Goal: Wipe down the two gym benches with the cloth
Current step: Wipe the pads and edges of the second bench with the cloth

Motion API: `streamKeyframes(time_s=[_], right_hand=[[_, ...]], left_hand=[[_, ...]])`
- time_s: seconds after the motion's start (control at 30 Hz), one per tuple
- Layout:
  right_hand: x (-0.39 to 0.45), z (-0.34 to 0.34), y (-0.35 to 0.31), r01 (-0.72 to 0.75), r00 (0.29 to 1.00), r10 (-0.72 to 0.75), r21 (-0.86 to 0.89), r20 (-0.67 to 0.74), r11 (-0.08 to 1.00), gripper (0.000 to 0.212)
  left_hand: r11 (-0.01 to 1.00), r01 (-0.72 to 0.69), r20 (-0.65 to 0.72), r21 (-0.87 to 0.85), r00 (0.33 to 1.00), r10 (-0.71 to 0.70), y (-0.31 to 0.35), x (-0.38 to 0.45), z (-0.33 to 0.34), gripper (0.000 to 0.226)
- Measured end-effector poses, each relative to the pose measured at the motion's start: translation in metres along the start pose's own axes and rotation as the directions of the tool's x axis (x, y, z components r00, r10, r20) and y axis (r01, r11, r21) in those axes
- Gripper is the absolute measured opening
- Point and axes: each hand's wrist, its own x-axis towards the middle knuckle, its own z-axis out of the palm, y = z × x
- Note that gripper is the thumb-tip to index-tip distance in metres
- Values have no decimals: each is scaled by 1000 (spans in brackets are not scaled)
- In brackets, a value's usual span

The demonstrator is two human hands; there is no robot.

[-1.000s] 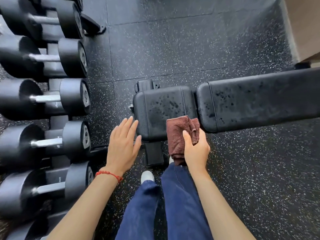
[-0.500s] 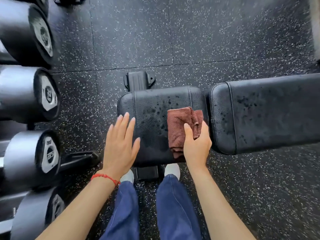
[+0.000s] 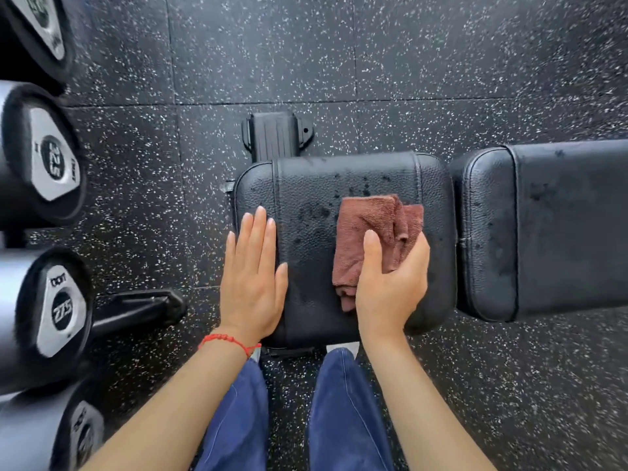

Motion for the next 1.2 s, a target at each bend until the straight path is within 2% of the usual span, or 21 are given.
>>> streamKeyframes(time_s=[0.17, 0.3, 0.4, 0.5, 0.57, 0.77, 0.93, 1.2], right_hand=[[-3, 53, -34, 217, 975, -215, -28, 55, 976, 51], [9, 60, -35, 342, 934, -333, -60, 128, 938, 49], [23, 48, -28, 333, 940, -327, -55, 92, 941, 49], [53, 29, -20, 239, 967, -243, -59, -73, 969, 45], [73, 13, -10, 197, 969, -207, -82, -135, 977, 42], [72, 12, -8, 183, 968, -194, -86, -159, 979, 43], [39, 34, -21, 310, 950, -312, -79, -16, 947, 48], [27, 33, -14, 386, 914, -378, -29, 148, 922, 53]], left_hand=[[1000, -24, -10, 11, 1000, 24, -2, 1, 2, 53], [1000, -20, 0, 20, 1000, 20, -3, 0, 2, 53], [999, -17, 6, 28, 1000, 16, -3, 0, 1, 54], [999, -16, 1, 34, 1000, 15, -2, 1, 1, 54], [999, -17, -3, 33, 1000, 17, -2, 1, 1, 53], [1000, -10, -22, 28, 1000, 10, 0, 1, 2, 54], [1000, -12, -36, 14, 999, 12, 0, 1, 3, 53], [999, -24, -30, 37, 999, 25, 0, 1, 1, 53]])
